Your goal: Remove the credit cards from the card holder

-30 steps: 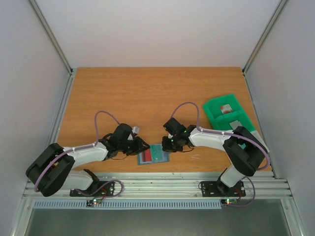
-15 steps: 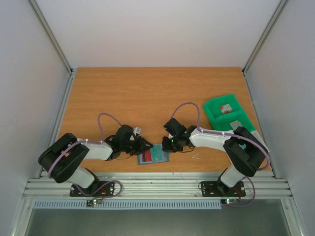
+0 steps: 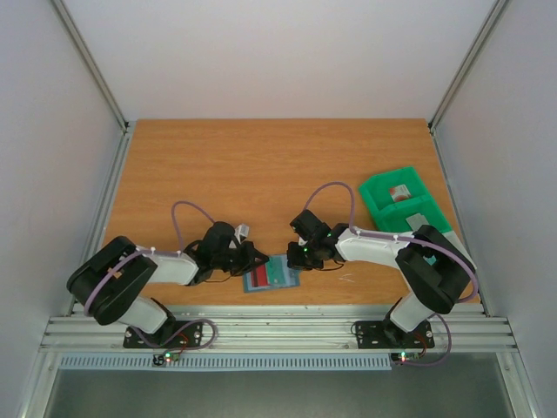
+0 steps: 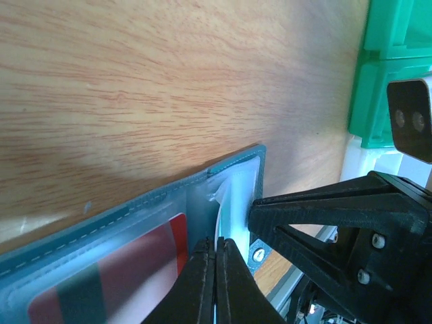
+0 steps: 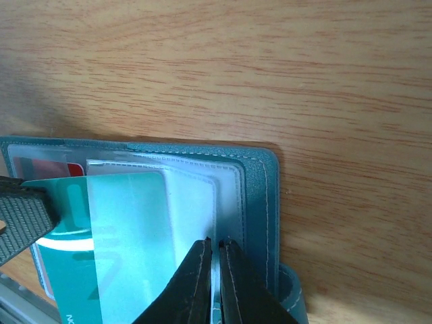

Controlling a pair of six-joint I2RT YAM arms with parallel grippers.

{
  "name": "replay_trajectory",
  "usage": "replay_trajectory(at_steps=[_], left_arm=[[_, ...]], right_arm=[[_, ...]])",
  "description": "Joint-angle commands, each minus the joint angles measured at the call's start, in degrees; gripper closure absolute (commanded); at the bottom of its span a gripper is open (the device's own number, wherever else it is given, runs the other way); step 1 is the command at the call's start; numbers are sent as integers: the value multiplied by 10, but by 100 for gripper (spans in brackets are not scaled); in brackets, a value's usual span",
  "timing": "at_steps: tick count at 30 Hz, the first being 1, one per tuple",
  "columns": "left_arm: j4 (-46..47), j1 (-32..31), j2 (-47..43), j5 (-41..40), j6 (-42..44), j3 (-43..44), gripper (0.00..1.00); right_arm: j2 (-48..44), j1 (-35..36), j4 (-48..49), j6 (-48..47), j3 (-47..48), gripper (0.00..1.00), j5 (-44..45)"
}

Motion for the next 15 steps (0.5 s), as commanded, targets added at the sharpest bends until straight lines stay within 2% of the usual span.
replay_trajectory(at_steps=[1, 15], left_arm=[[-67, 2, -33, -18, 37, 14, 100], [-189, 3, -136, -37, 69, 45, 100]], right_arm=[[-3, 2, -28, 6, -14, 94, 22], [-22, -6, -36, -19, -1, 94, 10]])
